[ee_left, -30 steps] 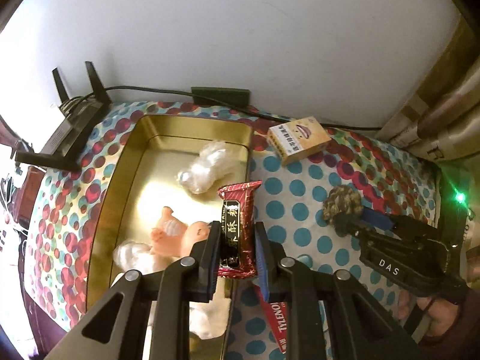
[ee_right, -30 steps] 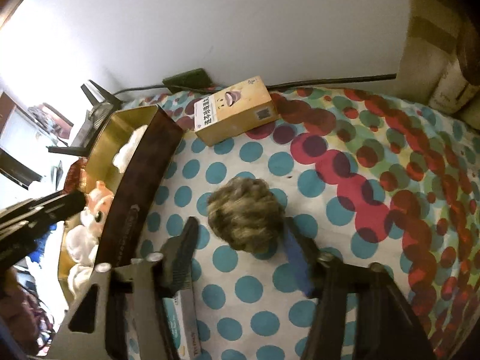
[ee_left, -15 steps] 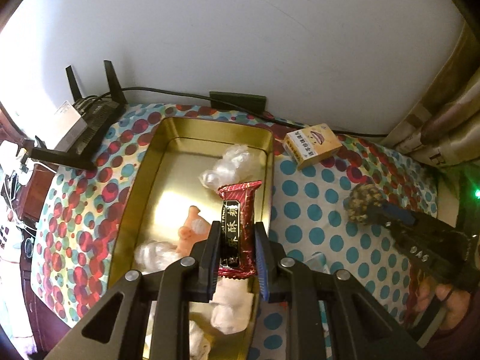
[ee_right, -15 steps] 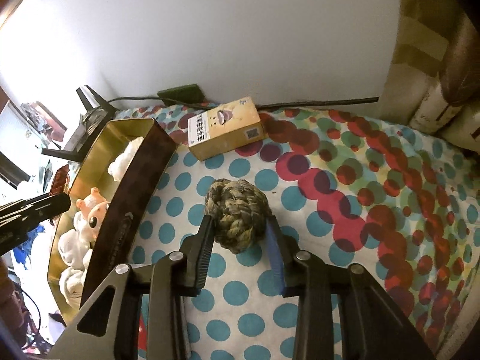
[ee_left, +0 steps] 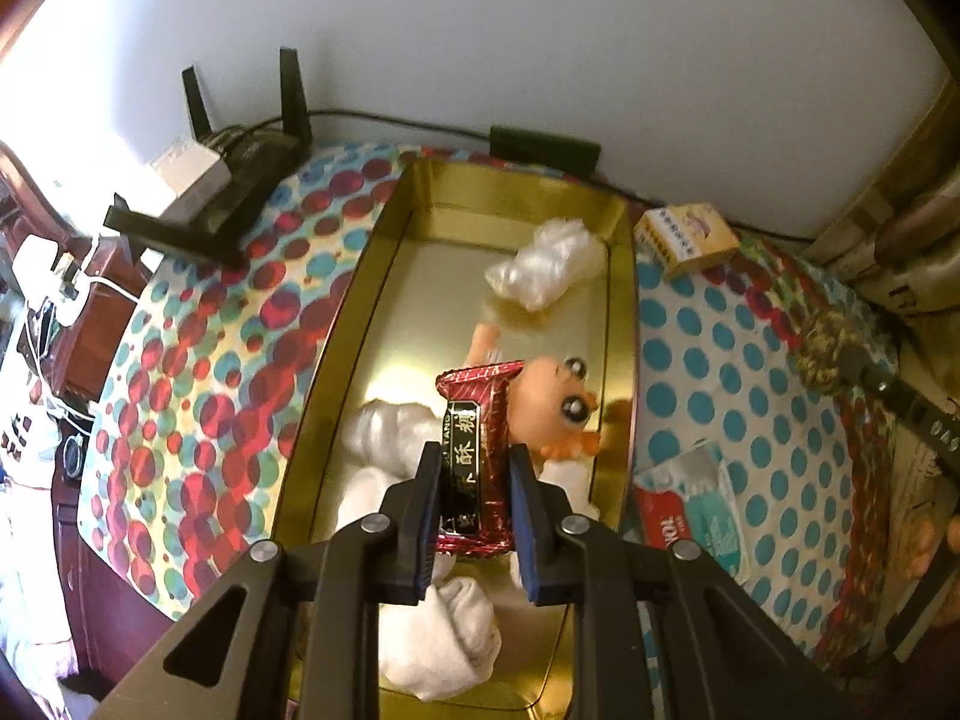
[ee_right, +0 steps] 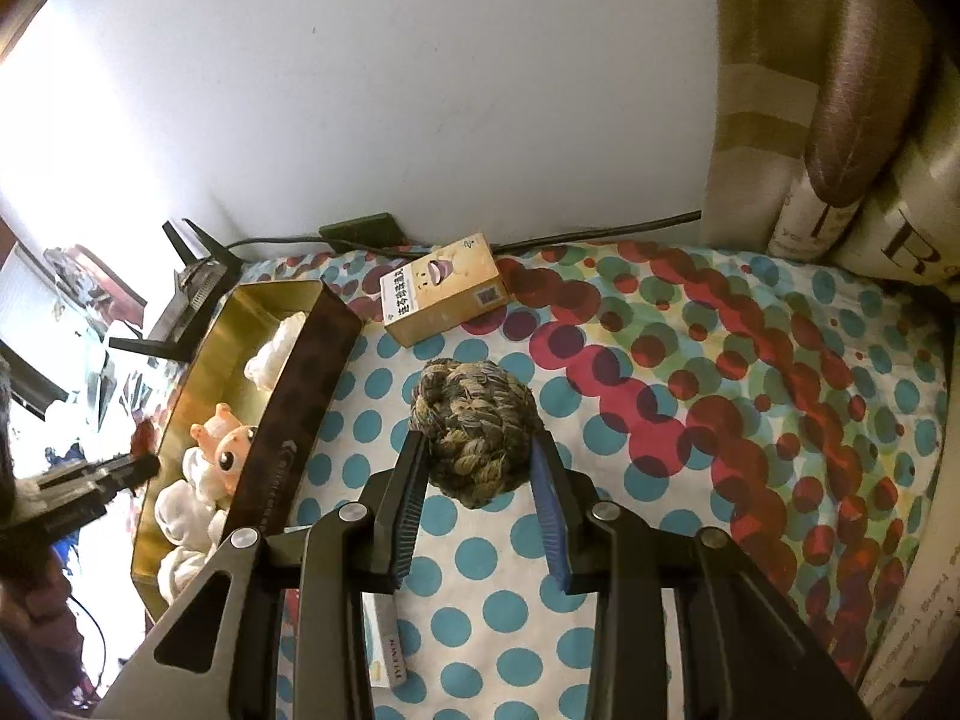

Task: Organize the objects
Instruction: 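Lower the chocolate bar into the gold tray and open the left tool, then lower the rope ball into the gold tray and open the right tool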

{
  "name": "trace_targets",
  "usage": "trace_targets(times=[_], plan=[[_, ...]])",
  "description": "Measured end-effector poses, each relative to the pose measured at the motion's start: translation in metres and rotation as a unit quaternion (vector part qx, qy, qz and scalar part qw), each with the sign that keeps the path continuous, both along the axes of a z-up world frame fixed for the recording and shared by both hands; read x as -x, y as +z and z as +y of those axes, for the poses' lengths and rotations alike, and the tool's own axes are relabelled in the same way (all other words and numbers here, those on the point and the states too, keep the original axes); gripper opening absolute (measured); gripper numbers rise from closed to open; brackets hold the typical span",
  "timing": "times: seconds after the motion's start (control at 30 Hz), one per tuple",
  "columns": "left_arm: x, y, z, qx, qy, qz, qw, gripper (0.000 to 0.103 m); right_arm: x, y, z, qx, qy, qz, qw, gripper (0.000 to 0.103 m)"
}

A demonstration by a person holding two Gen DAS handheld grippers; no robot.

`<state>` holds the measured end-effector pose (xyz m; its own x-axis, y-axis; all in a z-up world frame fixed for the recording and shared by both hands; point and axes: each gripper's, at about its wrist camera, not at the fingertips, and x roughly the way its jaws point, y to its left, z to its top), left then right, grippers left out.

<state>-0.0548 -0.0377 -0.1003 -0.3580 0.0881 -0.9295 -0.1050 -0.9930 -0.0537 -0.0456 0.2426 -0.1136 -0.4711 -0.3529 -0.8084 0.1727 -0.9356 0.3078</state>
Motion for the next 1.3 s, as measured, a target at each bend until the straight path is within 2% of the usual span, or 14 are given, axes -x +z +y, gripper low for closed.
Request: trace_targets(times=[0.33,0.5,0.8,1.03,1.17,1.3], plan=[[-0.005,-0.019,-0.006,-0.001,0.02,-0.019,0.9996,0.023,-0.005,0.004,-0.002,0.003,-0.001,-0.001,1.0,0.031],[-0.007,-0.02,-0.006,0.009,0.024,-0.017,0.9995,0.023,-0.008,0.003,-0.004,0.002,-0.003,-0.003,1.0,0.032],[-0.011,-0.015,-0.015,0.003,0.045,-0.004,0.999,0.024,-0.01,0.011,-0.022,-0.005,0.021,0.004,1.0,0.031],[-0.018,-0.01,-0.024,0.004,0.073,0.011,0.9973,0.024,-0.005,0.023,-0.07,-0.01,0.085,0.019,0.996,0.031],[-0.031,-0.005,-0.034,0.006,0.089,0.022,0.9958,0.026,0.0,0.028,-0.112,-0.01,0.134,0.028,0.991,0.031],[-0.044,0.001,-0.05,-0.009,0.12,0.024,0.9924,0.027,0.005,0.027,-0.157,-0.014,0.18,0.033,0.983,0.031]])
